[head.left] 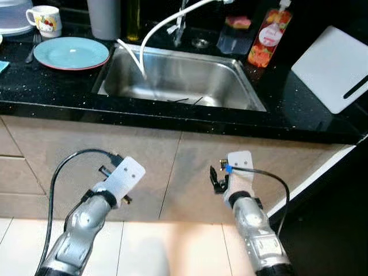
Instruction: Kitchen organization
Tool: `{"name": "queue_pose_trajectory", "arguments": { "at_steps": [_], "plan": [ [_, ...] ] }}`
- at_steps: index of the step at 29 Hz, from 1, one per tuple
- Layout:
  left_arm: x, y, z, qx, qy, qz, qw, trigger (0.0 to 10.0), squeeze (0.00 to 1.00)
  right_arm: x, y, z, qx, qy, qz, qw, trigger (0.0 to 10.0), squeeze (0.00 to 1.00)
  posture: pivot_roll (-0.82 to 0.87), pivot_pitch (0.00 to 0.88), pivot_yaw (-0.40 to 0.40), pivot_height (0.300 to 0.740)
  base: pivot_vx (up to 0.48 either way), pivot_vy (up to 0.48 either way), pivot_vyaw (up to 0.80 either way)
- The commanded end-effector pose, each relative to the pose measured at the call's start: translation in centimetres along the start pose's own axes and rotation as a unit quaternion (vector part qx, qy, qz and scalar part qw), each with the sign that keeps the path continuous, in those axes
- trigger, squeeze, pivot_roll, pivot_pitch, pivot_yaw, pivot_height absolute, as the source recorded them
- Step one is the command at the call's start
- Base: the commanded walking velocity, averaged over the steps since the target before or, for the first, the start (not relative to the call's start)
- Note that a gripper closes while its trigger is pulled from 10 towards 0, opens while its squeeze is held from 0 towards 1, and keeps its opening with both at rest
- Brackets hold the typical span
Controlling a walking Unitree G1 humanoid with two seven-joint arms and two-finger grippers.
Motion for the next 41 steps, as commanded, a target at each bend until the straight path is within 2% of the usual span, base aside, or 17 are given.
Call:
{"name": "queue_pose_trajectory", "arguments": {
  "at_steps": [1,5,6,9,13,14,16,21,27,33,37,38,41],
  "plan": [
    [0.9,-0.1,-0.8,0.001,0.018,-0.014,1.000,10.0,0.00,0.6,-0.5,-1.3,0.008,0.002,0.007,1.000,10.0,0.00,0.17,0.079,-0.146,0.740,0.000,0.000,0.00],
    [2.0,-0.6,-1.1,0.025,0.041,-0.033,0.998,10.0,0.00,1.6,-0.7,-2.1,0.004,0.022,0.024,0.999,10.0,0.00,0.16,0.080,-0.148,0.740,0.000,0.000,0.00],
    [2.7,-0.9,-1.1,0.044,0.056,-0.057,0.996,10.0,0.00,2.5,-1.0,-2.7,-0.004,0.047,0.038,0.998,10.0,0.00,0.16,0.077,-0.150,0.740,0.000,0.000,0.00],
    [3.0,-0.9,-1.2,0.050,0.062,-0.066,0.995,10.0,0.00,2.9,-1.1,-3.0,-0.006,0.058,0.039,0.998,10.0,0.00,0.16,0.077,-0.150,0.740,0.000,0.000,0.00],
    [2.0,-0.9,-1.7,0.072,0.026,-0.103,0.992,10.0,0.00,1.6,0.3,-3.3,-0.056,0.019,0.065,0.996,10.0,0.00,0.16,0.071,-0.149,0.740,0.000,0.000,0.00],
    [1.1,-1.8,-2.4,0.092,-0.005,-0.133,0.987,10.0,0.00,1.0,0.9,-4.2,-0.079,-0.022,0.072,0.994,10.0,0.00,0.16,0.069,-0.148,0.740,0.000,0.000,0.00],
    [1.0,-2.0,-2.7,0.096,-0.012,-0.143,0.985,10.0,0.00,0.9,0.9,-4.6,-0.079,-0.033,0.078,0.993,10.0,0.00,0.16,0.069,-0.148,0.740,0.000,0.000,0.00],
    [0.0,-2.0,-3.7,0.113,-0.041,-0.151,0.981,10.0,0.00,-0.4,1.6,-5.3,-0.116,-0.080,0.126,0.982,10.0,0.00,0.16,0.070,-0.150,0.740,0.000,0.000,0.00],
    [-0.5,-2.3,-4.3,0.129,-0.060,-0.150,0.978,10.0,0.00,0.0,1.5,-4.8,-0.123,-0.070,0.124,0.982,10.0,0.00,0.18,0.069,-0.149,0.740,0.000,0.000,0.00],
    [0.8,-2.0,-3.6,0.105,-0.031,-0.126,0.986,10.0,0.00,2.1,1.4,-4.8,-0.114,-0.017,0.117,0.986,10.0,0.00,0.17,0.071,-0.152,0.740,0.000,0.000,0.00],
    [1.2,-2.4,-3.5,0.121,-0.013,-0.121,0.985,10.0,0.00,3.0,1.5,-4.7,-0.112,0.012,0.112,0.987,10.0,0.00,0.17,0.064,-0.149,0.740,0.000,0.000,0.00],
    [1.8,-2.9,-3.5,0.137,0.004,-0.112,0.984,10.0,0.00,3.7,1.5,-4.7,-0.114,0.036,0.096,0.988,10.0,0.00,0.17,0.057,-0.152,0.740,0.000,0.000,0.00],
    [2.2,-3.1,-3.3,0.145,0.016,-0.106,0.984,10.0,0.00,4.4,1.6,-4.6,-0.114,0.058,0.078,0.989,10.0,0.00,0.17,0.052,-0.151,0.740,0.000,0.000,0.00]
  ]
}}
Point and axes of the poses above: a point about 5 cm out from each wrist's last joint towards the gripper, its own z axis pointing out of the wrist towards the gripper, its own x axis along the axis of the wrist's last joint, y = z × x, the point moved 2 cm from there along z, pointing out of the wrist towards the gripper, and after that the axes turned 7 degrees about z, right-handed, at the moved point
